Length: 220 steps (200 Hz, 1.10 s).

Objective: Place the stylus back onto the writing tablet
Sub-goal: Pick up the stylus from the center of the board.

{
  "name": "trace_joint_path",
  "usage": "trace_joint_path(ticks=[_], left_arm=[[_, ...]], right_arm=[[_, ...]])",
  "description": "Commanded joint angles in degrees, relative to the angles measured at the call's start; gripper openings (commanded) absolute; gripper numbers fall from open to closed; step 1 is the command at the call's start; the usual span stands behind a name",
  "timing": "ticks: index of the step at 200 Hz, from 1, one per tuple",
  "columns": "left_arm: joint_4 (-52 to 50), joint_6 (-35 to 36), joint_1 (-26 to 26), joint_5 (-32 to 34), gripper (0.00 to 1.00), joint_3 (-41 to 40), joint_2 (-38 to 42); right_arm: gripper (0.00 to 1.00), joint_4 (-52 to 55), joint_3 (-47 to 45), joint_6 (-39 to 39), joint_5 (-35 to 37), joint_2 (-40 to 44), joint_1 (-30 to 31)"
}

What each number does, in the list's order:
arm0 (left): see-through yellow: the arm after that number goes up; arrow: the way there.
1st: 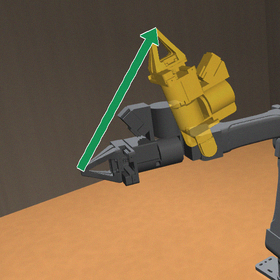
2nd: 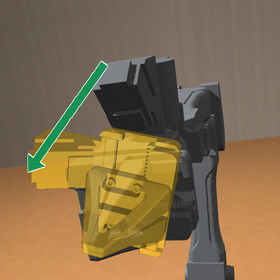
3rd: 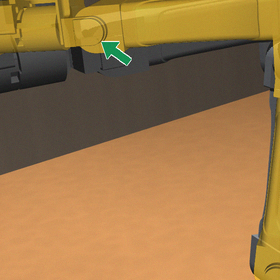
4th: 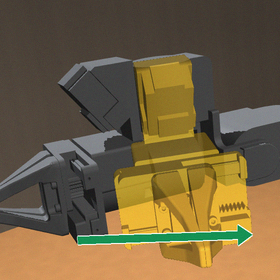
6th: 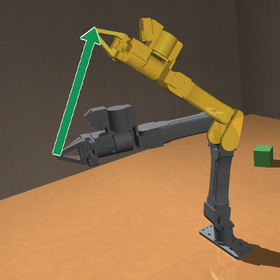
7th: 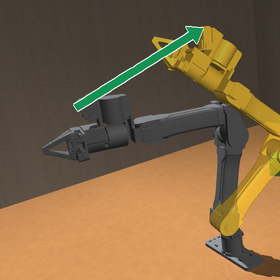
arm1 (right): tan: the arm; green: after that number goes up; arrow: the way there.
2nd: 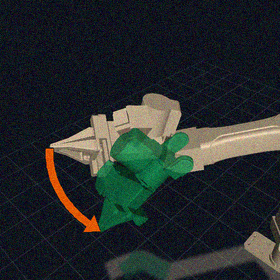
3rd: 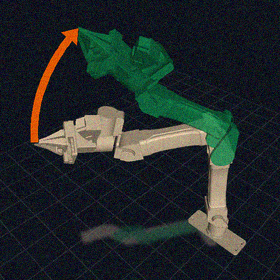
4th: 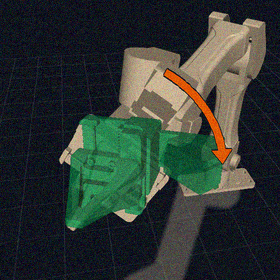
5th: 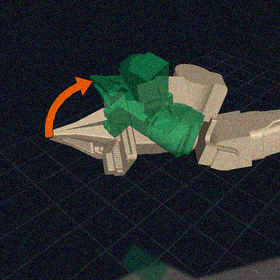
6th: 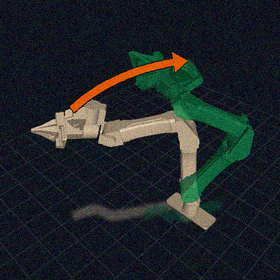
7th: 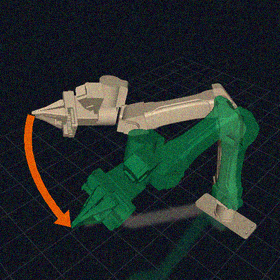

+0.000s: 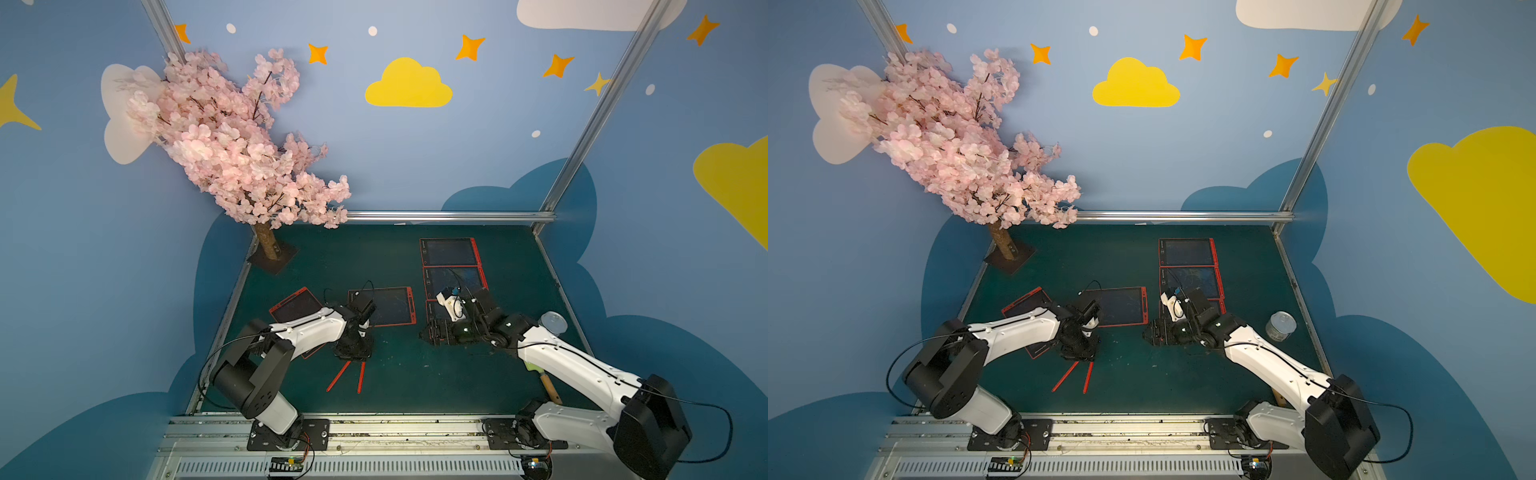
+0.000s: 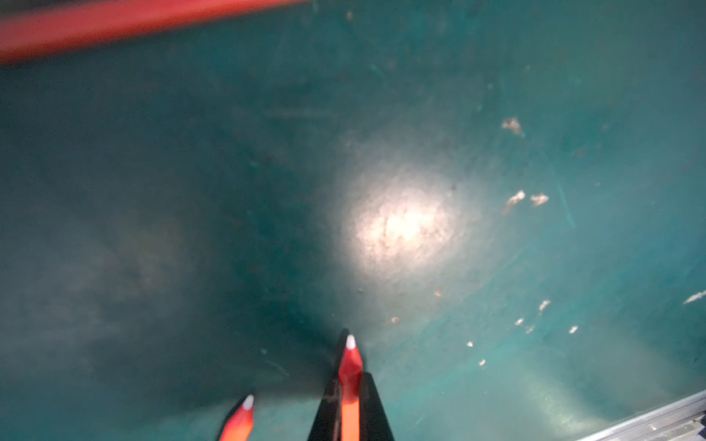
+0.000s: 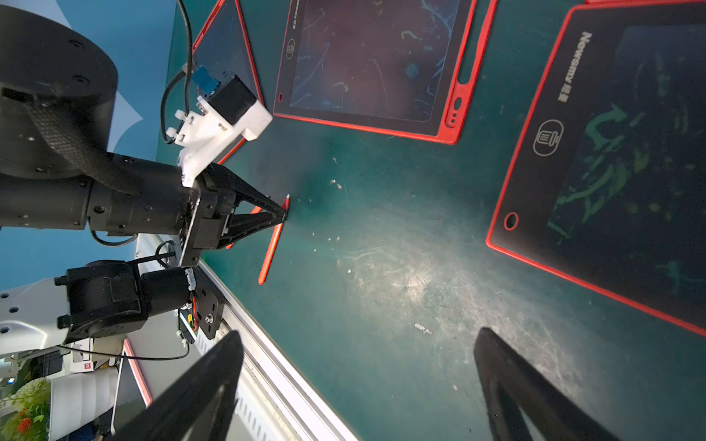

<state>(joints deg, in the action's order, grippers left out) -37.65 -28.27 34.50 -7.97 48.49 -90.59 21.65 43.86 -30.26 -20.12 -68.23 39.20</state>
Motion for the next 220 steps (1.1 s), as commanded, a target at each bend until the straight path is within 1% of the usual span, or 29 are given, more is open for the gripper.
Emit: trace_joint_path(ticks=[1,25,133,154,173,184,197,220], left_arm=[[-0.22,0.59,0.04,1.29,0.06,0.01,-1.49],[-0.49,0.41,0.02,1.18,0.03,0.20,-1.33],[-0.58,-0.48,0.26,1.28,0.03,0.36,-1.60],[-0.76,-0.82,0.39,1.84,0.06,0.29,-1.96],[-0.86,-1.05,0.39,2.07,0.07,0.28,-1.96],[-0.79,-1.17,0.39,1.99,0.06,0.29,-1.96],[-0.85,-1.16,0.46,1.90,0.03,0.37,-2.03],[-0.88,-1.35,0.46,2.06,0.03,0.40,-1.90]], right_arm=[[0.93,0.02,-0.65,-0.50,0.43,0.03,0.35],[0.93,0.28,-0.52,-0.36,0.52,-0.14,0.36],[0.93,0.50,-0.37,-0.55,0.78,-0.24,0.35],[0.93,0.58,-0.38,-0.50,0.78,-0.27,0.36],[0.93,0.76,-0.26,-0.37,0.78,-0.32,0.35],[0.93,0.76,-0.17,-0.32,0.78,-0.46,0.35],[0.93,0.84,-0.08,-0.30,0.78,-0.54,0.35],[0.93,0.92,0.05,-0.22,0.78,-0.68,0.35]])
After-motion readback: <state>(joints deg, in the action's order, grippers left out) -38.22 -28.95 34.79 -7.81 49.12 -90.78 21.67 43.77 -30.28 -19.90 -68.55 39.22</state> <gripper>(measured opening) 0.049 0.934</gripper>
